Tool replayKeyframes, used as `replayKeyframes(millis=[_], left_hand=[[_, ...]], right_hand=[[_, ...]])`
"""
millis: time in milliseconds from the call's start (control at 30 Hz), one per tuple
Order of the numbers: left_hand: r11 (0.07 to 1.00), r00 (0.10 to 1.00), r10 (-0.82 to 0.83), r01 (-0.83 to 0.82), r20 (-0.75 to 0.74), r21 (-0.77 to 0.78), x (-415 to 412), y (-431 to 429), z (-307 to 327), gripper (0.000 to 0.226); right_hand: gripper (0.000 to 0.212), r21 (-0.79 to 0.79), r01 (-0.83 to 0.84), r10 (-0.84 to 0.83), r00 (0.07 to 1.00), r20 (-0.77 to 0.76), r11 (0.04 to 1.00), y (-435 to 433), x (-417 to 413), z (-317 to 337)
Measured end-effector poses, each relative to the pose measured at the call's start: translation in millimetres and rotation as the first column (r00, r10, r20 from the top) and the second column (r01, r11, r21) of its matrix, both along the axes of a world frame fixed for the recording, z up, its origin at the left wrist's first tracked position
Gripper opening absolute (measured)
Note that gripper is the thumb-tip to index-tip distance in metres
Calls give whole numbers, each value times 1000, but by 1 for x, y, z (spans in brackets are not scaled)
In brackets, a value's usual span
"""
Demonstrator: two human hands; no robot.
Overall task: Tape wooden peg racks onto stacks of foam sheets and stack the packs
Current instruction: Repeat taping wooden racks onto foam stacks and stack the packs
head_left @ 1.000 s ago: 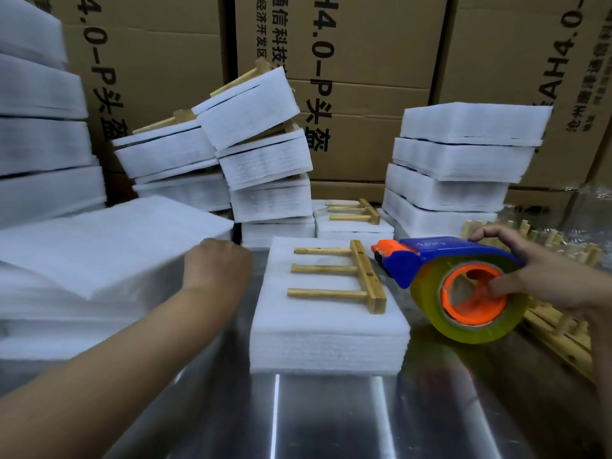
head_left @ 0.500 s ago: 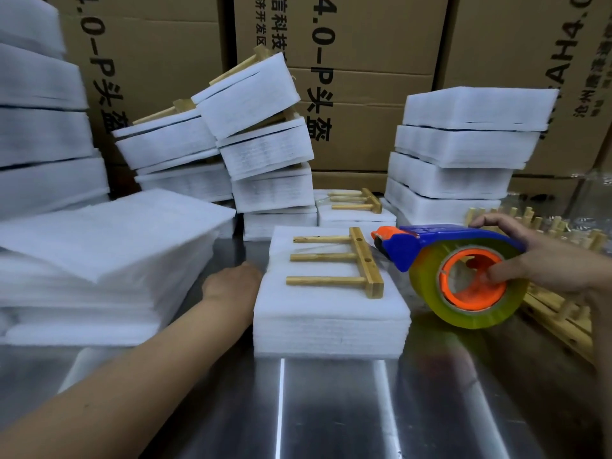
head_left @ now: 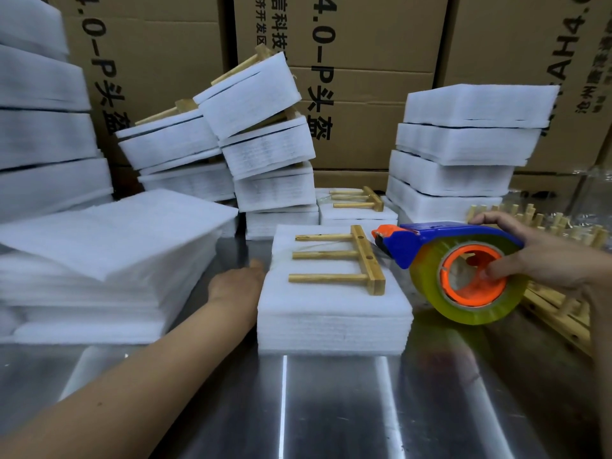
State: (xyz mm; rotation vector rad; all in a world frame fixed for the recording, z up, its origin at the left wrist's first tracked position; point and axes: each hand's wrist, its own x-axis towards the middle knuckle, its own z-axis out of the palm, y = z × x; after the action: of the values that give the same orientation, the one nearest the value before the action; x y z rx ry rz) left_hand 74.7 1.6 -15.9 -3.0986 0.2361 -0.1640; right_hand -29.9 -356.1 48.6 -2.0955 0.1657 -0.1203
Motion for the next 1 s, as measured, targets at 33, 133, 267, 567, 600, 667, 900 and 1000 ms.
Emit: replayKeyframes(millis=[33, 133, 267, 567, 600, 667, 900, 1000], left_hand=[[999, 1000, -9, 8, 18, 39, 0, -1, -1, 28], [997, 999, -28, 27, 19, 68, -3, -3, 1, 32], [997, 998, -42, 39, 44, 62, -4, -1, -1, 27], [972, 987, -158, 159, 17, -172, -12, -7, -1, 25], [970, 983, -180, 182, 30, -163, -13, -9, -2, 24], [966, 977, -205, 210, 52, -150, -14, -11, -4, 22], [935, 983, -177, 185, 53, -304, -8, -5, -2, 12], [912, 981, -172, 194, 93, -361, -7, -4, -5, 13]], right_hand=[[71, 2, 3, -3, 1000, -4, 1000, 0, 0, 0], [71, 21, -2, 3, 1000, -19, 1000, 2, 0, 1], [71, 43, -4, 5, 1000, -29, 999, 5, -1, 2], [71, 123, -7, 14, 998, -56, 992, 8, -6, 3], [70, 133, -3, 10, 999, -51, 991, 8, -6, 3], [69, 154, 8, -1, 999, -44, 988, 8, -7, 2], [70, 151, 24, -18, 999, -42, 988, 9, -9, 2], [69, 157, 31, -24, 999, -46, 987, 10, -10, 3]])
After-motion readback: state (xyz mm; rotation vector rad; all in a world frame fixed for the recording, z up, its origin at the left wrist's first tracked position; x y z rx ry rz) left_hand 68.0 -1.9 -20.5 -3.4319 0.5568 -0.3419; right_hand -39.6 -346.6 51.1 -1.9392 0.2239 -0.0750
